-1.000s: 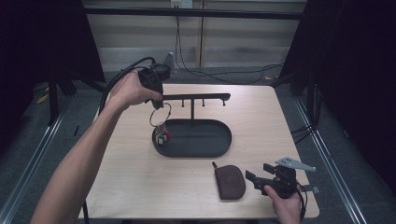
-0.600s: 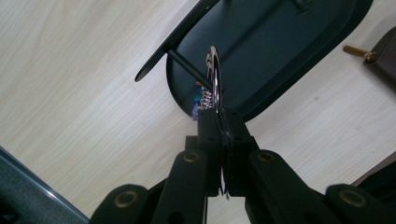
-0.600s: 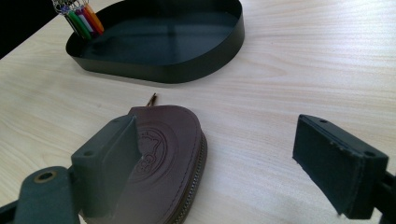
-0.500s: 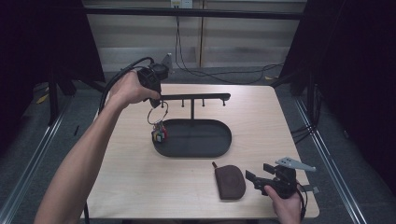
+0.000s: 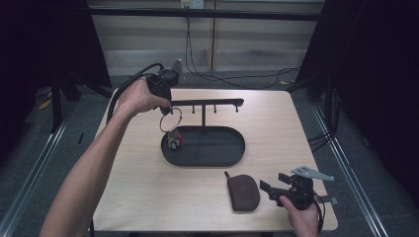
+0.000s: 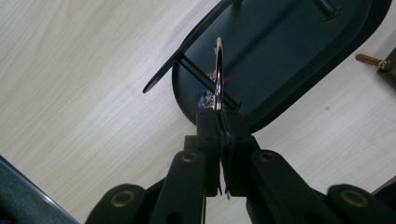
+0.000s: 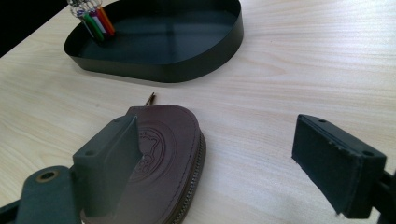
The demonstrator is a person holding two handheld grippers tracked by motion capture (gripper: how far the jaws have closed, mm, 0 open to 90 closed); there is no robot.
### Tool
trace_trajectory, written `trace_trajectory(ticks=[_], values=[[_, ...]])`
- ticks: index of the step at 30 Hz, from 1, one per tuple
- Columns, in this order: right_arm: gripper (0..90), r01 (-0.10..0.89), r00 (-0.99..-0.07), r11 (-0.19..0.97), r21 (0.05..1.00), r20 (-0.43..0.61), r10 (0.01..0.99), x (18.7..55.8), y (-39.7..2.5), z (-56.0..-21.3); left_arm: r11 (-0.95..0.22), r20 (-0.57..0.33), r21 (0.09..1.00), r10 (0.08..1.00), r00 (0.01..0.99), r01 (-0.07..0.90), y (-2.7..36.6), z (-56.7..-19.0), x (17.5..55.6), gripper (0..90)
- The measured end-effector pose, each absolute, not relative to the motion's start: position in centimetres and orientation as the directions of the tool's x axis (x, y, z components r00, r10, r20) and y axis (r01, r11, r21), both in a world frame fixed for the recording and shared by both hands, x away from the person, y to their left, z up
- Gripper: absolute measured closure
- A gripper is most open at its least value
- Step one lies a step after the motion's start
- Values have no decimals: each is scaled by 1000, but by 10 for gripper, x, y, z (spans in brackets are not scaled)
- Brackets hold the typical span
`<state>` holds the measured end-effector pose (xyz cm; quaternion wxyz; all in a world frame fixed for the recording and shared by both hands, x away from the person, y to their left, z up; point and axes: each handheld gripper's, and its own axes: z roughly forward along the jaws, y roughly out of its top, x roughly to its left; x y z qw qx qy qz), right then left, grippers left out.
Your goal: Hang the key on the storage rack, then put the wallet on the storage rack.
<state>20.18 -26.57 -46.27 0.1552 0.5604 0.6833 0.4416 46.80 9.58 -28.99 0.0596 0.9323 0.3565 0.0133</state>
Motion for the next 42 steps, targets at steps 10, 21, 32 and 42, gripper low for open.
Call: trace_trajectory(ticks=[10,21,32,42], values=[[155,628,-325,-17,778,281,903,202,-265,-463,-732,-12,159,669,743,662,100,-288,462,784],[157,631,-319,-24,776,287,903,202,-265,-462,-711,-22,212,682,731,670,112,-279,451,648],[156,632,-316,-29,774,292,903,203,-266,-463,-680,-85,271,688,721,681,132,-285,437,508],[157,632,-319,-23,775,287,904,203,-265,-463,-646,-133,342,685,716,682,146,-280,421,418]])
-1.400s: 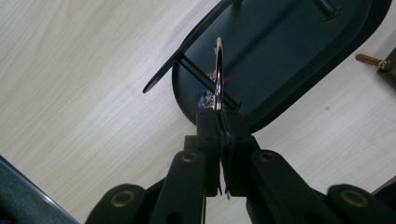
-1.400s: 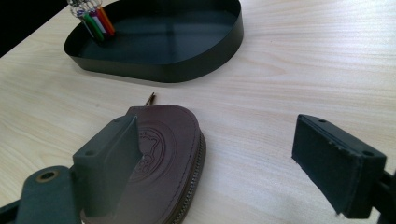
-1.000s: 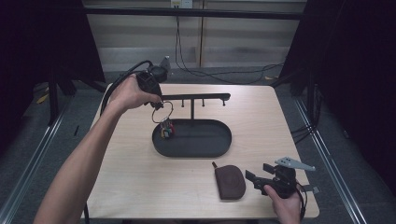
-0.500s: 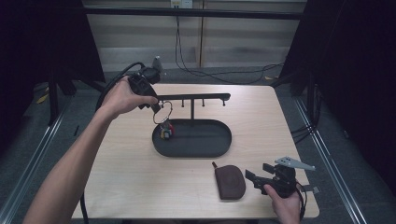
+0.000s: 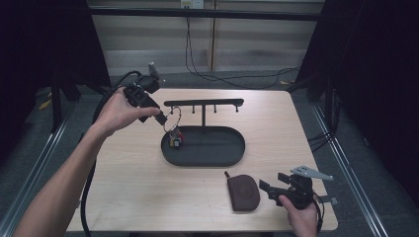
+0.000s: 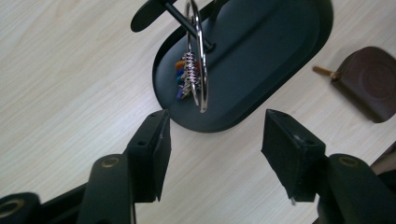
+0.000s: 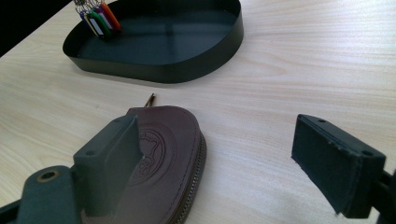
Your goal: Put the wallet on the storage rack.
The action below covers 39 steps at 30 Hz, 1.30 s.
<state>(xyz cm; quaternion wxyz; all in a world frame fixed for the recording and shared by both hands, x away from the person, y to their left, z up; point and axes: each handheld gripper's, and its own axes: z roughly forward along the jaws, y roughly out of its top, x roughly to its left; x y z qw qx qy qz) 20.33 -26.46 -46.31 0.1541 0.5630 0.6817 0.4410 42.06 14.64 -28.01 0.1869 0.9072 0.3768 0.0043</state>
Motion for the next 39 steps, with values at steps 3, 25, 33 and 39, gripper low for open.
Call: trace_trajectory(ticks=[3,25,33,39], values=[[156,634,-315,-26,773,289,904,204,-265,-463,-651,-143,351,673,725,673,148,-284,415,401],[157,633,-317,-19,774,282,905,204,-264,-463,-547,-231,520,650,724,656,190,-336,374,240],[156,642,-312,-22,766,287,906,205,-264,-465,-571,-246,531,603,759,626,202,-356,364,225],[157,642,-307,-25,766,286,908,204,-264,-465,-527,-259,598,586,768,604,209,-371,344,179]])
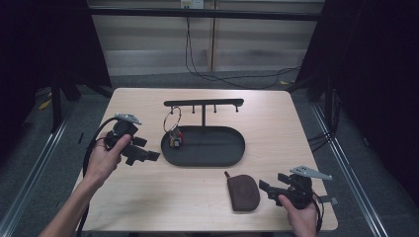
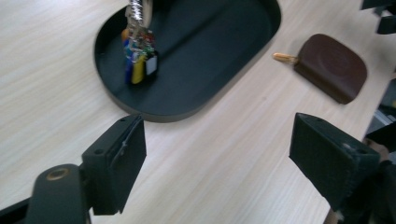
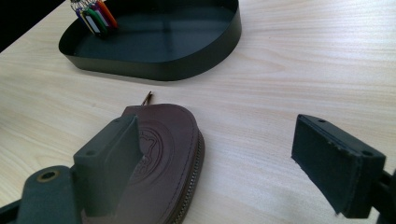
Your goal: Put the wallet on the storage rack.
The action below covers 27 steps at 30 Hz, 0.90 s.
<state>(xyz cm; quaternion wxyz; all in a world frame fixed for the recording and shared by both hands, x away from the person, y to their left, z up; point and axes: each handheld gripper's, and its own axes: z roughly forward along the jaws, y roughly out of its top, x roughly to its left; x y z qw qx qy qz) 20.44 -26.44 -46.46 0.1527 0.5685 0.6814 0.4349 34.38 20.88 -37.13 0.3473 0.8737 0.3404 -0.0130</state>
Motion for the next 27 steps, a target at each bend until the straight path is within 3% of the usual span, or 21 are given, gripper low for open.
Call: trace_trajectory(ticks=[3,11,27], values=[[157,643,-307,-26,765,289,907,205,-265,-465,-511,-230,619,608,760,596,212,-384,332,187],[164,649,-305,-31,761,297,905,204,-264,-465,-410,-274,684,622,733,603,231,-420,304,171],[180,682,-330,-4,732,313,891,207,-258,-459,-354,-321,723,588,742,593,249,-448,251,168]])
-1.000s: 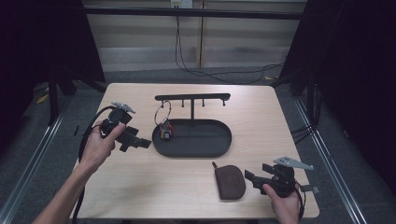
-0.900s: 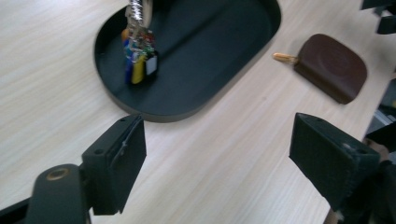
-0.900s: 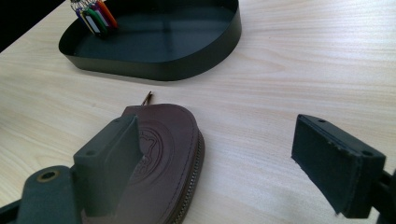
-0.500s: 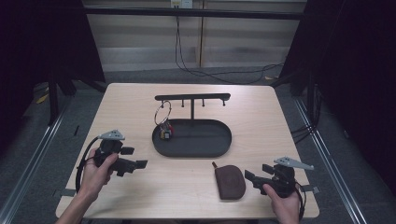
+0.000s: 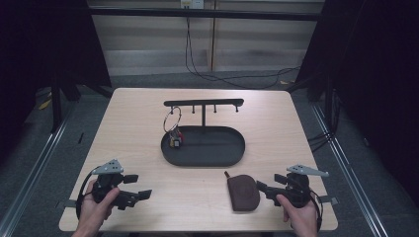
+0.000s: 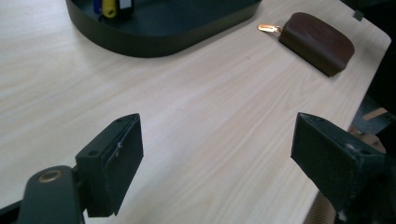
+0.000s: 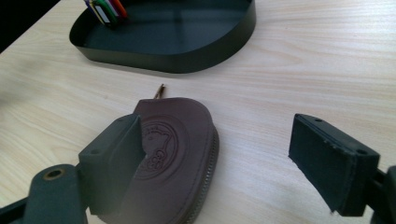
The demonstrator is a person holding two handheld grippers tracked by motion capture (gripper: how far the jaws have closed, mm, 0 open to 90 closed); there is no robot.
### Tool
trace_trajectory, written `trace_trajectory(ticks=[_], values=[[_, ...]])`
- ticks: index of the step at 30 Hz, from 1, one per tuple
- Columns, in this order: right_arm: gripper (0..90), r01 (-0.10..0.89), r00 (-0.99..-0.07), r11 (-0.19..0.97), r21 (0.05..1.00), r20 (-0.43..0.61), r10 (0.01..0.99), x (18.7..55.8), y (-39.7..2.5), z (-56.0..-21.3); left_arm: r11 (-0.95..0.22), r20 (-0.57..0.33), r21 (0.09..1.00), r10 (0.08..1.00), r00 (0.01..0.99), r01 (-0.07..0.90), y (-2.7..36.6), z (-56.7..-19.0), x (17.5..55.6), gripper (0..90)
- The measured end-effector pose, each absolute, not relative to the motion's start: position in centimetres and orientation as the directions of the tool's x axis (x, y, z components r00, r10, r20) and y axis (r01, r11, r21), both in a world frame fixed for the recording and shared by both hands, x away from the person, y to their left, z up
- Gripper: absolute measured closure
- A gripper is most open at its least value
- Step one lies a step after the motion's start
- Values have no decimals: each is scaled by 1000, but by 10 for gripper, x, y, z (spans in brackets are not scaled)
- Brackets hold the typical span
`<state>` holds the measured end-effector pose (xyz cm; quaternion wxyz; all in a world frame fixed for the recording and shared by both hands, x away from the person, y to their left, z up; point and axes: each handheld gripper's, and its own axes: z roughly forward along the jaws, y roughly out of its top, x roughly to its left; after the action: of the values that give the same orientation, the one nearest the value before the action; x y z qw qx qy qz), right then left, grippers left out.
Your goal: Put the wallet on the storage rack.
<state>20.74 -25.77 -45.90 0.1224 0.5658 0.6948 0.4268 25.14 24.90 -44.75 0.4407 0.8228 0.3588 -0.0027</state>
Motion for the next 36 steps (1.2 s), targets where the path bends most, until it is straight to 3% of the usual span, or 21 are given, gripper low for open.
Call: trace_trajectory(ticks=[14,17,19,25,36], values=[[223,770,-326,63,635,308,894,218,-242,-444,-338,-336,734,572,748,589,252,-464,241,169],[212,826,-313,98,554,307,899,227,-235,-442,-354,-329,734,561,760,580,250,-464,240,170],[152,875,-321,159,458,302,897,235,-228,-442,-365,-325,732,555,766,575,248,-464,239,170],[170,917,-331,244,316,256,908,252,-208,-448,-380,-321,729,546,774,570,246,-464,238,169],[169,934,-341,293,206,254,905,265,-192,-450,-383,-317,731,542,778,564,248,-463,237,169]])
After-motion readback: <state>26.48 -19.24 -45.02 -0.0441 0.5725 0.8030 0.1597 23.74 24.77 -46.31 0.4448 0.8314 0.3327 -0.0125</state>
